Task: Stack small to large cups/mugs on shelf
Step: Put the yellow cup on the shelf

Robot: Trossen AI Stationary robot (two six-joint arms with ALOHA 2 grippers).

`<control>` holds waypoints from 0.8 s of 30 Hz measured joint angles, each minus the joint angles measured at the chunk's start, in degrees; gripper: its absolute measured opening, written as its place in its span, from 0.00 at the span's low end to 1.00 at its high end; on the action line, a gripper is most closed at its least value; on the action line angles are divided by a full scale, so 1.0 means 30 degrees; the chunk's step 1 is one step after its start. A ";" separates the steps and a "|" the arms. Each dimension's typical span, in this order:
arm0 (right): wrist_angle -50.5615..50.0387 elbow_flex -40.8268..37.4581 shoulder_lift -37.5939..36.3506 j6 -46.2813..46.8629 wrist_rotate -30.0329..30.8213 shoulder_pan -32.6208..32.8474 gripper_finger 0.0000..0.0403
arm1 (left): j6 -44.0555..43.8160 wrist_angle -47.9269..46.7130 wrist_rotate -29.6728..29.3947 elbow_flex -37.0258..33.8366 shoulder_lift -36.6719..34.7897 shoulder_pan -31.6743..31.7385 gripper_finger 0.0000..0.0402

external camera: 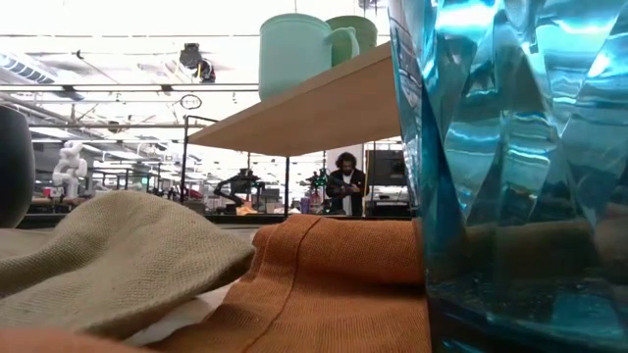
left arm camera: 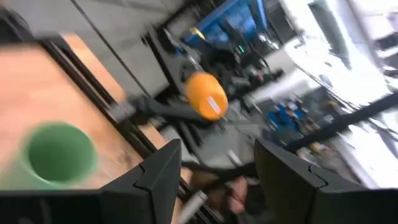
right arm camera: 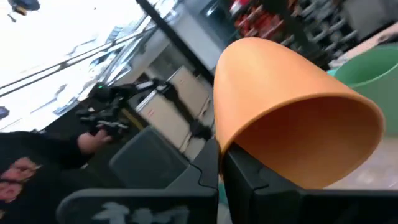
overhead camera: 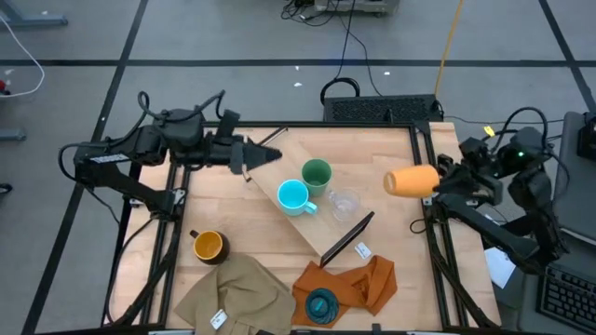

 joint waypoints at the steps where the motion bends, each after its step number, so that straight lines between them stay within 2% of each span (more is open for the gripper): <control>1: -0.0454 0.0206 0.0055 -0.0103 -0.0006 0.0197 0.00 | -0.0376 0.0146 0.0449 0.0004 0.0241 -0.0179 0.51; 9: -0.3696 0.0068 0.0077 -0.0831 -0.0191 0.1402 0.00 | -0.2232 0.0154 0.3651 -0.0028 0.2046 -0.1833 0.52; 12: -0.3679 -0.0116 0.0077 -0.0908 -0.0386 0.1820 0.00 | -0.2928 0.0437 0.4315 -0.0005 0.2766 -0.2190 0.58; 16: -0.3706 -0.0315 0.0077 -0.0871 -0.0369 0.2316 0.00 | -0.3694 0.0831 0.4691 -0.0015 0.3694 -0.2578 0.71; 20: -0.3228 -0.0315 0.0077 -0.0962 -0.0423 0.3113 0.00 | -0.4619 0.3551 0.4710 -0.0015 0.4463 -0.2931 0.84; 24: -0.1400 -0.0315 0.0077 -0.1025 -0.0427 0.4044 0.00 | -0.5417 0.7599 0.4793 0.0015 0.5275 -0.2941 0.91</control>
